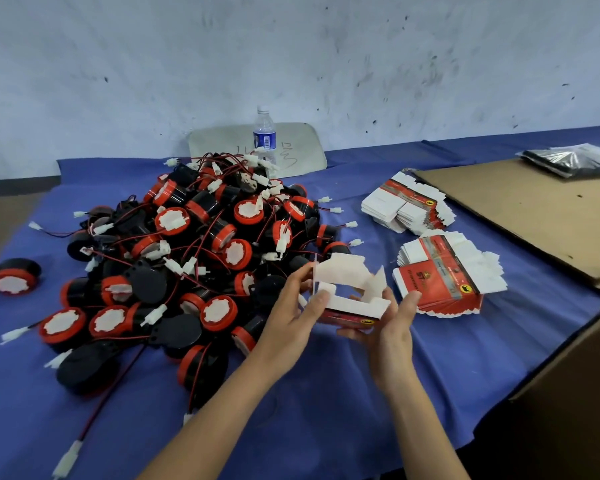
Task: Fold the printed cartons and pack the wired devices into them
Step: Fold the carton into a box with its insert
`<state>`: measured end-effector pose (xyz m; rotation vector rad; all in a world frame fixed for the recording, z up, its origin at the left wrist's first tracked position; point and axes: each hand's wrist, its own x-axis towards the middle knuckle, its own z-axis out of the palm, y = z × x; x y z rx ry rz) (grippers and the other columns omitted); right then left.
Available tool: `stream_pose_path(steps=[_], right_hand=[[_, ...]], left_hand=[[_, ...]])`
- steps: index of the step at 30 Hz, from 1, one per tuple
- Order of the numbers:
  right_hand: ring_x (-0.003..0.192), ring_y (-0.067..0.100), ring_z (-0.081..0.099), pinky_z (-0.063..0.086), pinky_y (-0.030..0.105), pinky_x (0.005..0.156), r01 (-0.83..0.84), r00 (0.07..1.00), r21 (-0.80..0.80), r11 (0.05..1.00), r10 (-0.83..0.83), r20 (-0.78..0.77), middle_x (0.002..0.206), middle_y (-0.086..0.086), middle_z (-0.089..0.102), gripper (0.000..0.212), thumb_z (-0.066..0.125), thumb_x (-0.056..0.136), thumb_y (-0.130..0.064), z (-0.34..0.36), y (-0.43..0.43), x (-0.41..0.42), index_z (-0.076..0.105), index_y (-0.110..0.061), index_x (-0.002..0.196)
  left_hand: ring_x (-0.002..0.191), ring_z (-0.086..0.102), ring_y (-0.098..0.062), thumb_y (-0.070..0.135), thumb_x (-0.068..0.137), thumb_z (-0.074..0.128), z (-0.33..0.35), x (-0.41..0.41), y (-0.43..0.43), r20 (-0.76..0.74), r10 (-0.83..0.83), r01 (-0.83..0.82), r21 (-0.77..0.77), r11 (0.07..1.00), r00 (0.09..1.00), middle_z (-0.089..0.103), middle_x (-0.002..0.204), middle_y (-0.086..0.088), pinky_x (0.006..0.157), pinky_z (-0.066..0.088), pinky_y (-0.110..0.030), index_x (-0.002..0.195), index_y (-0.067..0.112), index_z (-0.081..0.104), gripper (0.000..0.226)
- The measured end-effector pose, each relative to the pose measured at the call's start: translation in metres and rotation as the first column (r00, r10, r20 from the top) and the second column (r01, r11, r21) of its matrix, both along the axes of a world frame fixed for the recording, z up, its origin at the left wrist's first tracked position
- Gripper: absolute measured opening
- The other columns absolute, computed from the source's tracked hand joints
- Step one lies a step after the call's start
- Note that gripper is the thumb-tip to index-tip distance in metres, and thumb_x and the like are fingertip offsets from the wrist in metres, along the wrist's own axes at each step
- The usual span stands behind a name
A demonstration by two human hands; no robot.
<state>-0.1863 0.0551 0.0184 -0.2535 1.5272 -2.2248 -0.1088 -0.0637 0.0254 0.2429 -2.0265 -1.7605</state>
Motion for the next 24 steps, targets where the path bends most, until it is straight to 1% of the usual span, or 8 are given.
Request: stream_pose_path(steps=[2, 4, 6, 14, 17, 19, 21, 24], right_hand=[[0.086, 0.029, 0.070, 0.057, 0.039, 0.060, 0.023, 0.998, 0.011, 1.000, -0.023, -0.053, 0.105, 0.013, 0.070, 0.078, 0.036, 0.070, -0.089, -0.003, -0.002, 0.001, 0.066, -0.029, 0.109], [0.086, 0.036, 0.070, 0.057, 0.043, 0.060, 0.025, 0.997, -0.004, 1.000, -0.025, -0.073, 0.103, 0.021, 0.069, 0.070, 0.044, 0.071, -0.076, -0.007, -0.005, 0.003, 0.067, -0.021, 0.108], [0.085, 0.036, 0.069, 0.055, 0.038, 0.058, 0.027, 0.997, -0.026, 0.999, -0.029, -0.075, 0.102, 0.024, 0.068, 0.062, 0.049, 0.074, -0.069, -0.009, -0.006, 0.005, 0.067, -0.019, 0.106], [0.079, 0.029, 0.070, 0.057, 0.039, 0.053, 0.131, 0.973, -0.005, 0.991, -0.129, -0.189, 0.091, 0.011, 0.071, 0.044, 0.051, 0.079, -0.061, -0.011, -0.006, 0.006, 0.068, -0.025, 0.097], [0.080, 0.022, 0.069, 0.059, 0.047, 0.060, 0.108, 0.977, -0.014, 0.994, -0.109, -0.184, 0.090, 0.004, 0.071, 0.021, 0.056, 0.087, -0.044, -0.009, -0.006, 0.008, 0.068, -0.027, 0.095], [0.079, 0.017, 0.067, 0.059, 0.042, 0.059, 0.105, 0.975, -0.036, 0.994, -0.110, -0.192, 0.088, 0.001, 0.070, 0.009, 0.058, 0.093, -0.027, -0.008, -0.007, 0.009, 0.067, -0.026, 0.093], [0.074, 0.010, 0.065, 0.055, 0.030, 0.054, 0.143, 0.969, -0.032, 0.989, -0.147, -0.201, 0.084, -0.001, 0.068, 0.025, 0.053, 0.096, -0.008, -0.007, -0.008, 0.011, 0.068, -0.027, 0.091], [0.078, 0.004, 0.065, 0.055, 0.025, 0.058, 0.149, 0.962, -0.010, 0.989, -0.148, -0.231, 0.086, -0.007, 0.070, 0.038, 0.047, 0.095, 0.003, -0.007, -0.012, 0.013, 0.068, -0.029, 0.096]], left_hand=[[0.121, 0.055, -0.012, 0.058, 0.082, 0.056, -0.002, -0.001, 0.004, -0.026, -0.013, 0.015, 0.109, 0.994, 1.000, 0.059, 0.127, 0.006, 0.100, 0.047, -0.032, 0.133, 0.034, 0.044, 0.057], [0.118, 0.057, -0.014, 0.056, 0.082, 0.054, -0.005, -0.002, 0.009, -0.022, 0.008, -0.005, 0.143, 0.990, 1.000, 0.060, 0.126, 0.005, 0.099, 0.048, -0.036, 0.132, 0.032, 0.044, 0.056], [0.118, 0.057, -0.013, 0.056, 0.084, 0.050, -0.008, -0.004, 0.014, -0.008, 0.040, -0.038, 0.154, 0.987, 0.999, 0.060, 0.126, 0.006, 0.100, 0.048, -0.038, 0.133, 0.031, 0.044, 0.056], [0.107, 0.061, -0.003, 0.041, 0.088, 0.050, -0.007, -0.005, 0.021, -0.042, 0.100, -0.092, 0.164, 0.982, 0.994, 0.062, 0.115, 0.014, 0.082, 0.050, -0.019, 0.129, 0.030, 0.045, 0.043], [0.104, 0.062, -0.004, 0.039, 0.089, 0.050, -0.006, -0.007, 0.022, -0.052, 0.123, -0.114, 0.161, 0.980, 0.991, 0.062, 0.115, 0.011, 0.081, 0.050, -0.019, 0.127, 0.028, 0.046, 0.040], [0.103, 0.061, -0.005, 0.029, 0.094, 0.051, -0.007, -0.008, 0.022, -0.061, 0.155, -0.143, 0.173, 0.975, 0.986, 0.063, 0.115, 0.008, 0.082, 0.050, -0.020, 0.127, 0.024, 0.047, 0.033], [0.107, 0.059, -0.006, 0.015, 0.098, 0.049, -0.009, -0.009, 0.022, -0.066, 0.196, -0.185, 0.144, 0.972, 0.978, 0.062, 0.117, 0.007, 0.088, 0.046, -0.020, 0.124, 0.025, 0.050, 0.028], [0.109, 0.057, -0.003, 0.014, 0.088, 0.046, -0.009, -0.010, 0.021, -0.080, 0.259, -0.249, 0.124, 0.961, 0.962, 0.063, 0.111, 0.015, 0.089, 0.042, -0.013, 0.119, 0.026, 0.053, 0.034]])
